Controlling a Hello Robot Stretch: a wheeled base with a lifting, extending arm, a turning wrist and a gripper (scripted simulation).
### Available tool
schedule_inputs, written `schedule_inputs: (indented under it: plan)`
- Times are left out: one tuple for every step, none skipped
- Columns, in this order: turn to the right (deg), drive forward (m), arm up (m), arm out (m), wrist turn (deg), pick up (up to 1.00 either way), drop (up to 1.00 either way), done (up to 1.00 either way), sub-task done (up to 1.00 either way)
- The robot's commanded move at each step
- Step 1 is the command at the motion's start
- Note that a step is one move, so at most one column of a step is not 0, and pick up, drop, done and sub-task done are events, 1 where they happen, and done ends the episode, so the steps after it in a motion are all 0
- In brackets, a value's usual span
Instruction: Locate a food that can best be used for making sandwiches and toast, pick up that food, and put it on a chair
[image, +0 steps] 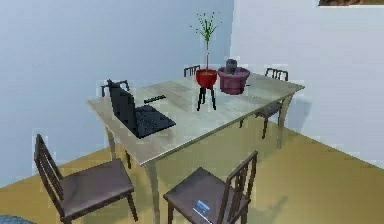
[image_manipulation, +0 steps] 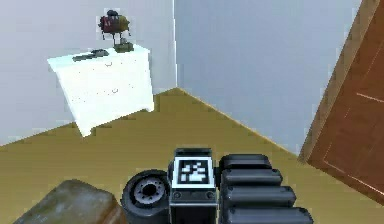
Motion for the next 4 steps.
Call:
schedule_inputs:
  plan:
    - [18.0, 0.0, 0.0, 0.0, 0.0, 0.0, 0.0, 0.0, 0.0]
    - [0.0, 0.15, 0.0, 0.0, 0.0, 0.0, 0.0, 0.0, 0.0]
    - [-45.0, 0.0, 0.0, 0.0, 0.0, 0.0, 0.0, 0.0, 0.0]
    - [-45.0, 0.0, 0.0, 0.0, 0.0, 0.0, 0.0, 0.0, 0.0]
